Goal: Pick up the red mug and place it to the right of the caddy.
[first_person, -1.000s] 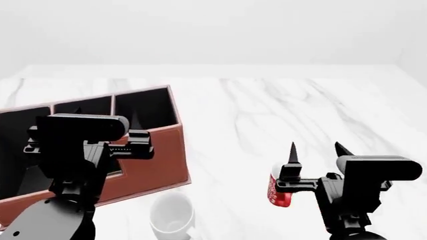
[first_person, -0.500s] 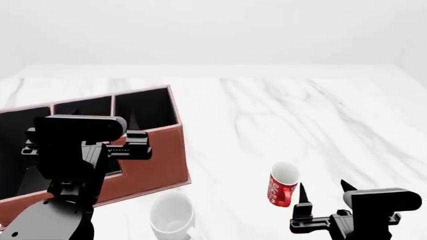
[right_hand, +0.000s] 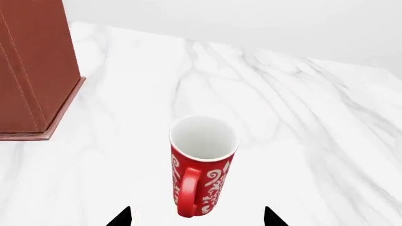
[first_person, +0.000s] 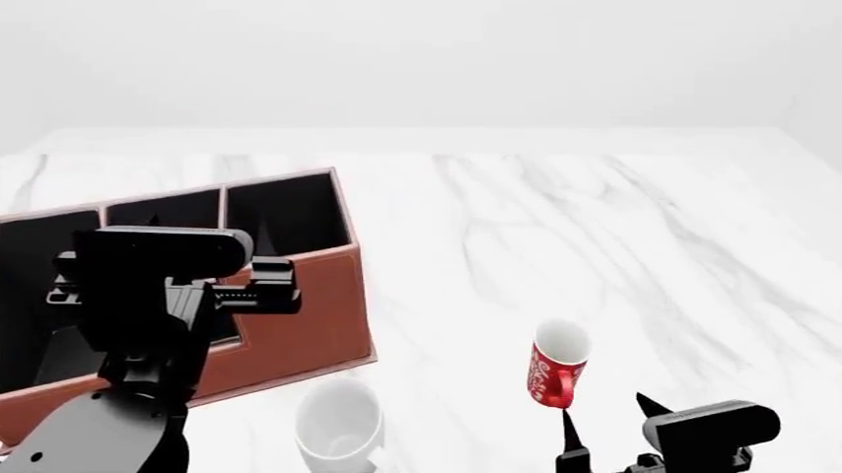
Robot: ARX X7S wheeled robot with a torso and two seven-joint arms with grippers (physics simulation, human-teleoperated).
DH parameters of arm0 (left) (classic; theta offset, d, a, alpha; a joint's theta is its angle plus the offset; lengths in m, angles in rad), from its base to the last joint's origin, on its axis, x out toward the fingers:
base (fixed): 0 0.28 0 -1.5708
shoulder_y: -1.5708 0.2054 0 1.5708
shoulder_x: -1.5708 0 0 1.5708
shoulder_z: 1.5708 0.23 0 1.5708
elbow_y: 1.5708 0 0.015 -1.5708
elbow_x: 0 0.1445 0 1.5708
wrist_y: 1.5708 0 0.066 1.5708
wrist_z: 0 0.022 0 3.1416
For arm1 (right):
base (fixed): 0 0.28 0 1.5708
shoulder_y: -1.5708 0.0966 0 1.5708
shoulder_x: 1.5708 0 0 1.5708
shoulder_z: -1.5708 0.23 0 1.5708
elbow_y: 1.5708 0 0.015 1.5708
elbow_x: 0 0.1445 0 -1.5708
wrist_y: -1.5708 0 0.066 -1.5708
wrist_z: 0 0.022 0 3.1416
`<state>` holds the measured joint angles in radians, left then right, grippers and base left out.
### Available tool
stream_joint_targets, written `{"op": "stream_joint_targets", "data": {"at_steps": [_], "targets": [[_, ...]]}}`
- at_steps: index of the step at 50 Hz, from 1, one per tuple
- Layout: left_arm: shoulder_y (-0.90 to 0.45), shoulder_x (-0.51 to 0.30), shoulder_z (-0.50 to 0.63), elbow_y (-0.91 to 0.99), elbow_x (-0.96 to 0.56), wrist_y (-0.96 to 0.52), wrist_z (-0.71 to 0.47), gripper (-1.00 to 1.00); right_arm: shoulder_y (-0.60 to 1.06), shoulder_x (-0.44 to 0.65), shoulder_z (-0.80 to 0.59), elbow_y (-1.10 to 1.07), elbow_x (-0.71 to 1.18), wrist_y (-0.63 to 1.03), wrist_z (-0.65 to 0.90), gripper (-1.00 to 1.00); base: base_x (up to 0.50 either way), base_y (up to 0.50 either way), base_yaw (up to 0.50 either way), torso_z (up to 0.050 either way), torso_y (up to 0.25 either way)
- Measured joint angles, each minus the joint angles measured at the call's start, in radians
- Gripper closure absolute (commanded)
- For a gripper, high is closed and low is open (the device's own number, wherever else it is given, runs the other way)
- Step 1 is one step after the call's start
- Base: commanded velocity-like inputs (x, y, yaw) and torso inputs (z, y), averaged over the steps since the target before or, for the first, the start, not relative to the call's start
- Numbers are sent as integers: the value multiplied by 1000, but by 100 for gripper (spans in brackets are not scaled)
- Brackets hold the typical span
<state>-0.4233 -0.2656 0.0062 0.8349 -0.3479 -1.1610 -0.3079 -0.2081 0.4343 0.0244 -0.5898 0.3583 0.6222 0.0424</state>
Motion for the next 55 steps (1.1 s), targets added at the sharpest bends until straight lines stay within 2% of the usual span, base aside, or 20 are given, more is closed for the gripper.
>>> {"op": "stream_joint_targets", "data": {"at_steps": [20, 55], "targets": [[2, -4, 5, -10, -6, 12, -7, -100, 17, -3, -35, 35, 3, 5, -11, -100, 0, 0, 0, 0, 0], [11, -10, 19, -45, -13, 48, -15, -100, 191, -72, -132, 246, -23, 39, 9, -100, 0, 0, 0, 0, 0]]}}
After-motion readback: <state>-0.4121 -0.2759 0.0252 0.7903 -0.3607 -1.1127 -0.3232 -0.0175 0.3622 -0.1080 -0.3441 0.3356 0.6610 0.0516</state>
